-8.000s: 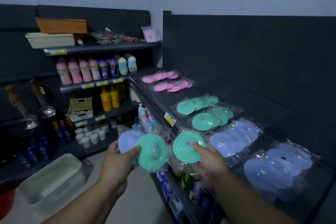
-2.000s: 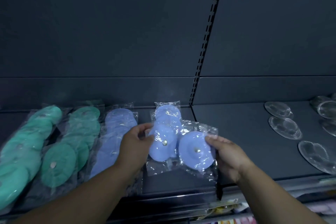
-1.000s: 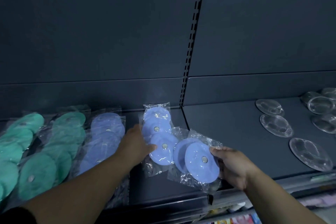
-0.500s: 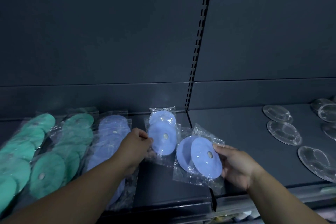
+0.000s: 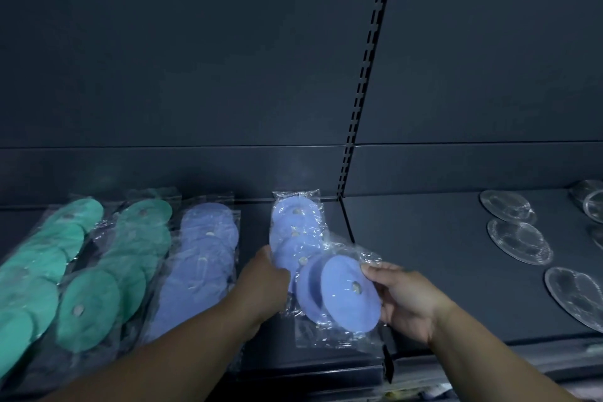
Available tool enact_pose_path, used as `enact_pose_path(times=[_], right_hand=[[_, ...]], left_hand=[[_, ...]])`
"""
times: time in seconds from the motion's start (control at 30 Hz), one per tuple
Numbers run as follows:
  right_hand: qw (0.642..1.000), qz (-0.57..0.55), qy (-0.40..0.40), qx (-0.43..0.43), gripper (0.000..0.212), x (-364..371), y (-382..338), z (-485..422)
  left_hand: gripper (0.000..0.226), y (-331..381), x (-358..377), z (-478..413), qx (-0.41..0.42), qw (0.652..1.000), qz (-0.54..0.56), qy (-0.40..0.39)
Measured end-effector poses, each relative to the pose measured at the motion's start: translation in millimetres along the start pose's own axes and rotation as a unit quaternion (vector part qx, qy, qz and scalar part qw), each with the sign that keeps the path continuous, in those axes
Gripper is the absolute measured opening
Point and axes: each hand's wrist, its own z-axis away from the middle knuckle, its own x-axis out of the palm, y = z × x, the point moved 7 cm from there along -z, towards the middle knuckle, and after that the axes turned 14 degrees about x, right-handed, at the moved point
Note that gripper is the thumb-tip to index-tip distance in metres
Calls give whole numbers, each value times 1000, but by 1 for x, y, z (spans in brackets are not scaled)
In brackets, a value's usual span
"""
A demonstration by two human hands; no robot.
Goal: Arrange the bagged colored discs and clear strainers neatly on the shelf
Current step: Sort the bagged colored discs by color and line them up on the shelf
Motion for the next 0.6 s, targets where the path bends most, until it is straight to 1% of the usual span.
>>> enact_pose_path(times=[0.03, 0.1, 0.13, 0.17, 0.2, 0.23, 0.27, 0.3, 0.37, 0.43, 0.47, 0.5, 0.6], right_hand=[[1000, 11, 12, -7, 16, 6, 2, -1], [993, 67, 86, -54, 11, 11, 3, -5], [980, 109, 138, -89, 10, 10, 1, -5], [963, 149, 187, -123, 8, 10, -2, -3], [951, 170, 210, -150, 6, 13, -3, 0], [949, 170, 208, -168, 5, 18, -3, 1], [951, 160, 196, -176, 4, 24, 0, 1], [954, 151, 186, -179, 6, 30, 3, 1], [956, 143, 175, -186, 11, 39, 9, -2], [957, 143, 168, -190, 13, 47, 15, -2], [957, 141, 163, -195, 16, 50, 17, -1], [958, 137, 157, -198, 18, 51, 18, 0], [956, 131, 160, -210, 22, 49, 18, 4]], left_hand=[[24, 0, -1, 0, 0, 1000, 20, 12], [34, 0, -4, -1, -3, 998, 53, 31], [38, 0, -5, -2, -1, 998, 61, 33], [37, 2, -5, -2, 2, 998, 62, 31], [32, 4, -4, -1, 10, 998, 60, 31], [27, 6, -3, 0, 15, 998, 60, 32], [28, 6, -1, 1, 16, 998, 58, 31], [38, 5, 1, 2, 19, 998, 51, 29], [68, -5, 8, 2, 20, 999, 41, 27], [83, -18, 14, 1, 20, 998, 43, 27], [87, -11, 13, 6, 20, 999, 40, 27], [89, -6, 12, 10, 27, 999, 30, 29], [82, -11, 10, 17, 36, 999, -6, 27]])
